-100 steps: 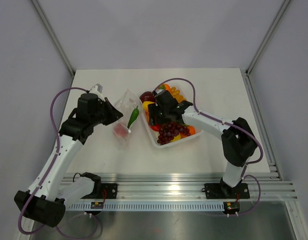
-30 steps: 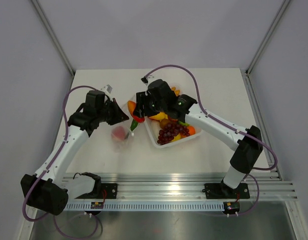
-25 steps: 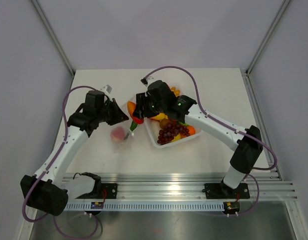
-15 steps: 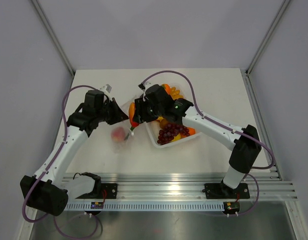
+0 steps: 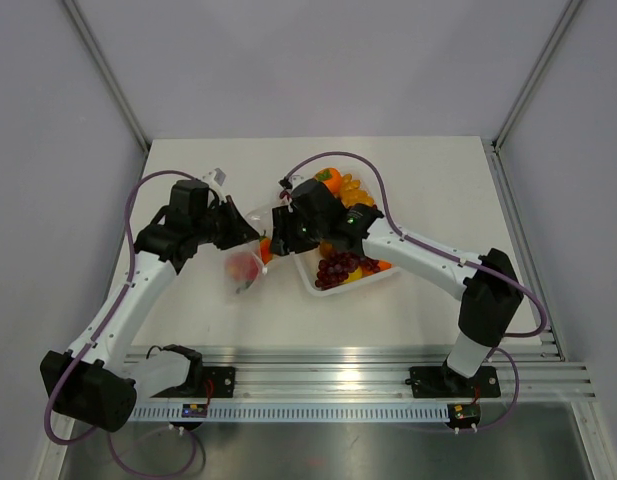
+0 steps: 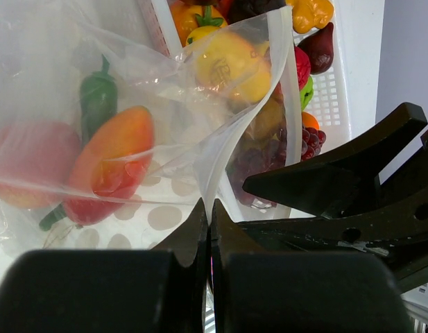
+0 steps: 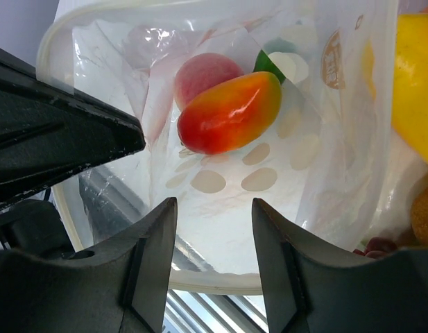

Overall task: Place the food in the zip-top bag and seal the zipper
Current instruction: Place the fake fruit in the zipper food storage bag, then pick up the fake fruit from the bin.

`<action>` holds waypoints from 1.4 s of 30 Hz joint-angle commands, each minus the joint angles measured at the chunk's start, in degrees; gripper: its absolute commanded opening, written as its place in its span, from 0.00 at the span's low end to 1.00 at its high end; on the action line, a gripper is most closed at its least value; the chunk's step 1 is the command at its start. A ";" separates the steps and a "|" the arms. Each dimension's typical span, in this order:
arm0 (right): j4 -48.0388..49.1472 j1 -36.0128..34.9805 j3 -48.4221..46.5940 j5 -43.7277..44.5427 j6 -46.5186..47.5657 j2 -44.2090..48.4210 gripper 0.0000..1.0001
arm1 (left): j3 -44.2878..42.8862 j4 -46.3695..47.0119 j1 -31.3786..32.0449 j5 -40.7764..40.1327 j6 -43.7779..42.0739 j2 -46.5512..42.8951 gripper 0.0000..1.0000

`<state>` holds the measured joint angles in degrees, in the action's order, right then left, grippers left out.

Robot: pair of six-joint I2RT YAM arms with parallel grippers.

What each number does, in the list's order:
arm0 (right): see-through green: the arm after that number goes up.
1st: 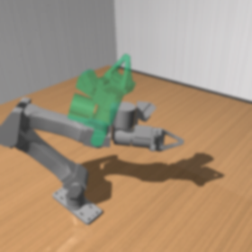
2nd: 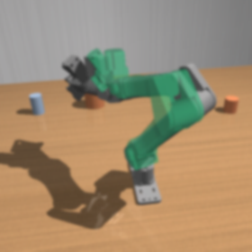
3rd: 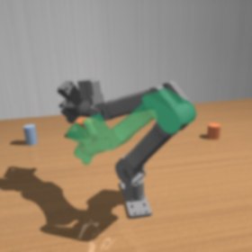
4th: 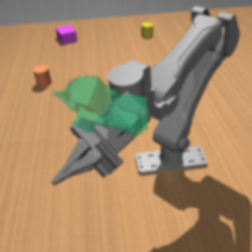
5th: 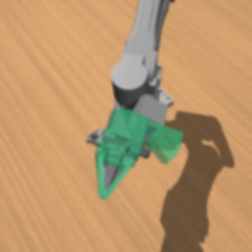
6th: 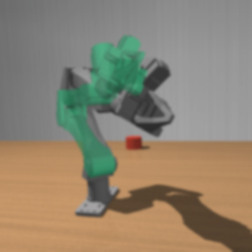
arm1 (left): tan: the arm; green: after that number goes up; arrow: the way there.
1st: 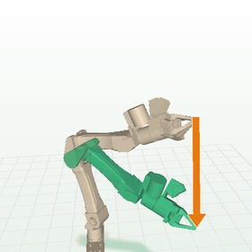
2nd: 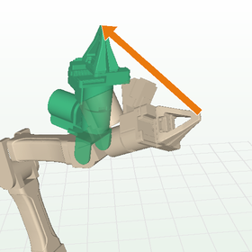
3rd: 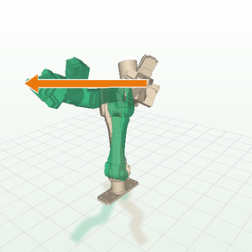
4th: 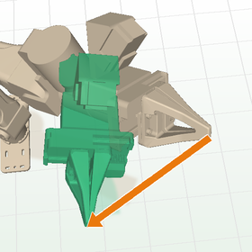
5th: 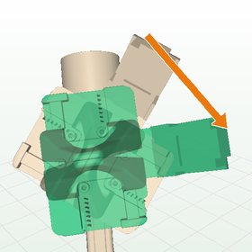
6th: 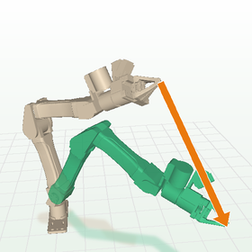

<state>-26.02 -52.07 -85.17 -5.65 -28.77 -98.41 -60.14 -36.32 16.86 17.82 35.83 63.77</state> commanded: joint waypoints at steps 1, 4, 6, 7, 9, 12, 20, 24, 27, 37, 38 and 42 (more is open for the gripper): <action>1.33 -0.66 -3.07 0.11 0.12 -0.38 0.55 | -1.12 2.74 -0.25 2.74 -0.59 -1.10 0.00; 0.97 -0.66 -2.56 0.98 0.56 0.84 0.55 | -1.21 2.22 -0.25 2.48 -0.94 -1.37 0.00; 0.88 -0.66 -1.24 2.39 0.39 2.43 0.55 | -1.30 1.69 -0.25 2.22 -1.03 -1.37 0.00; 0.45 -0.66 0.16 4.40 0.56 4.26 0.55 | -1.30 1.60 -0.25 2.13 -1.12 -1.37 0.00; -0.87 -0.57 1.31 7.56 0.65 6.12 0.56 | -1.30 1.42 -0.25 1.86 -1.20 -1.37 0.00; -3.94 -0.57 4.12 14.07 0.21 9.90 0.65 | -1.21 1.25 -0.25 1.60 -1.47 -1.80 0.00; -4.48 -0.31 8.70 19.54 -1.98 15.88 0.78 | -0.16 1.51 -0.25 1.68 -1.56 -2.42 0.00; -3.08 -0.05 8.70 16.12 -2.07 12.90 0.77 | 0.46 2.21 -0.25 1.86 -1.47 -2.86 0.00; -1.32 -0.05 5.99 13.13 -1.64 9.21 0.76 | 0.02 1.69 -0.25 2.04 -1.82 -2.60 0.00; -0.53 -0.13 0.00 7.15 0.03 6.82 0.00 | -5.68 -6.12 -0.25 -4.28 -6.38 -4.79 0.00; 0.09 -0.05 0.09 6.54 0.12 7.35 0.00 | -7.95 -8.22 -0.25 -6.99 -7.44 -4.88 0.00; 1.59 -0.05 0.88 3.55 -0.23 6.05 0.00 | -10.79 -10.44 -0.25 -11.05 -8.50 -4.97 0.00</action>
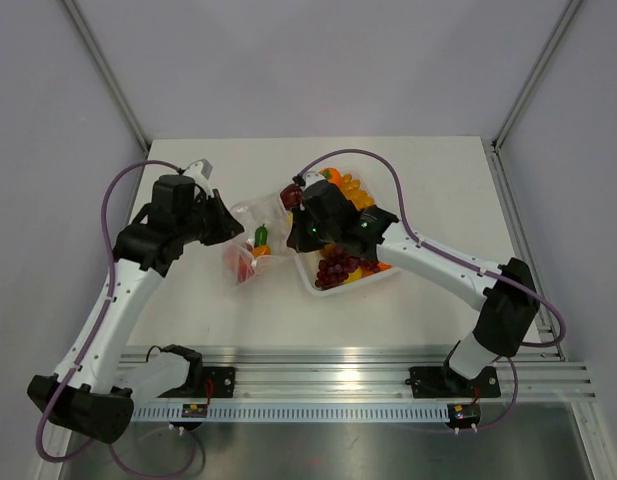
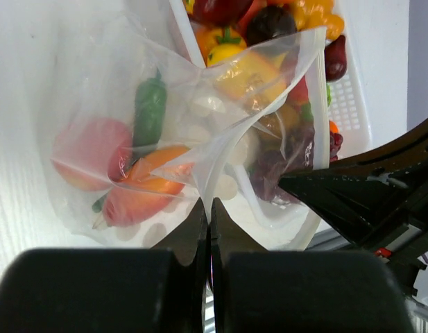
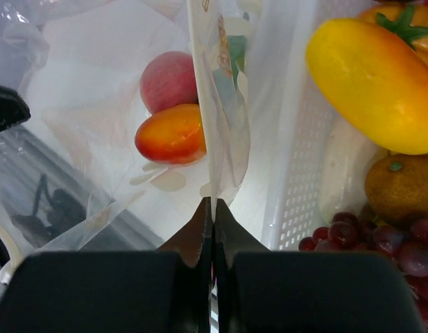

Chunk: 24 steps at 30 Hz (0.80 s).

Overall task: Place the food in the zip-top bag and seal the zipper
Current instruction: Pick up the fake fruit from the bin.

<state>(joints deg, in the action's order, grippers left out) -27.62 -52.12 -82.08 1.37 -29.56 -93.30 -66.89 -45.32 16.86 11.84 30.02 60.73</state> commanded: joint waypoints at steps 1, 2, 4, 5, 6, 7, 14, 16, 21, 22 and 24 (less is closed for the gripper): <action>2.92 0.00 -2.29 -3.65 0.56 -0.21 0.00 | -3.69 -1.09 -0.25 -5.07 -2.60 -1.23 0.00; 2.57 0.00 -2.55 -3.56 0.56 -1.44 0.00 | -3.07 -0.13 -0.25 -4.63 -2.25 -0.71 0.00; 1.25 0.00 -3.52 -4.26 0.64 -3.99 0.05 | -1.40 0.41 -0.25 -3.14 -1.81 1.05 0.00; 1.08 0.00 -3.52 -4.61 0.56 -4.00 0.14 | -0.79 1.37 -0.25 -1.48 -1.37 1.32 0.00; 1.33 -0.09 -3.09 -4.27 0.99 -3.04 0.27 | -0.09 1.98 -0.25 -1.03 -1.28 1.23 0.00; 1.42 0.00 -2.73 -3.31 1.35 -2.07 0.49 | 1.23 2.69 -0.25 -0.59 -1.11 1.15 0.00; -5.42 0.17 -2.03 14.78 8.98 8.73 0.79 | 1.94 5.68 -0.25 2.05 0.48 0.71 0.00; -6.40 0.17 -0.02 20.59 12.92 11.90 0.79 | 2.20 6.21 -0.25 2.49 0.91 0.62 0.00; -5.61 1.14 10.33 30.00 20.75 16.64 0.78 | 2.91 7.00 -0.25 3.28 1.18 0.71 0.00; -5.35 1.14 11.76 30.88 21.21 17.09 0.78 | 2.91 7.09 -0.25 3.02 1.27 0.71 0.00; -6.04 1.23 14.05 32.90 19.21 17.79 0.80 | 3.08 7.18 -0.25 3.11 1.27 0.71 0.00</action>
<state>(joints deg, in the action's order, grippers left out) -32.18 -51.24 -72.07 26.52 -13.10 -74.83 -63.99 -41.80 16.86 13.23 30.72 62.00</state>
